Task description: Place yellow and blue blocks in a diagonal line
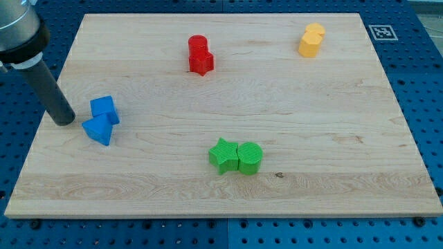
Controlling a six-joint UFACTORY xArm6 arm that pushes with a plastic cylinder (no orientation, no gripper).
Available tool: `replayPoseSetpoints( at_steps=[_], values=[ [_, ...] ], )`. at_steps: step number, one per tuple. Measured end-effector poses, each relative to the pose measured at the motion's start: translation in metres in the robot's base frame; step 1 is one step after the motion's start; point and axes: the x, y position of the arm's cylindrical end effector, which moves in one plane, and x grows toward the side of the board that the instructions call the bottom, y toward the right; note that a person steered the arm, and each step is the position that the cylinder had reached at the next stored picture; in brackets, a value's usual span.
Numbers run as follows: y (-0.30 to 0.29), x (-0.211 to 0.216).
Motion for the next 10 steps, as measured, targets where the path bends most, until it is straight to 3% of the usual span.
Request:
replayPoseSetpoints(
  at_steps=[2,4,5,6,8,10],
  values=[
    [0.116,-0.030],
    [0.145,-0.051],
    [0.150,-0.088],
    [0.208,-0.095],
    [0.383,-0.086],
    [0.536,-0.188]
  ],
)
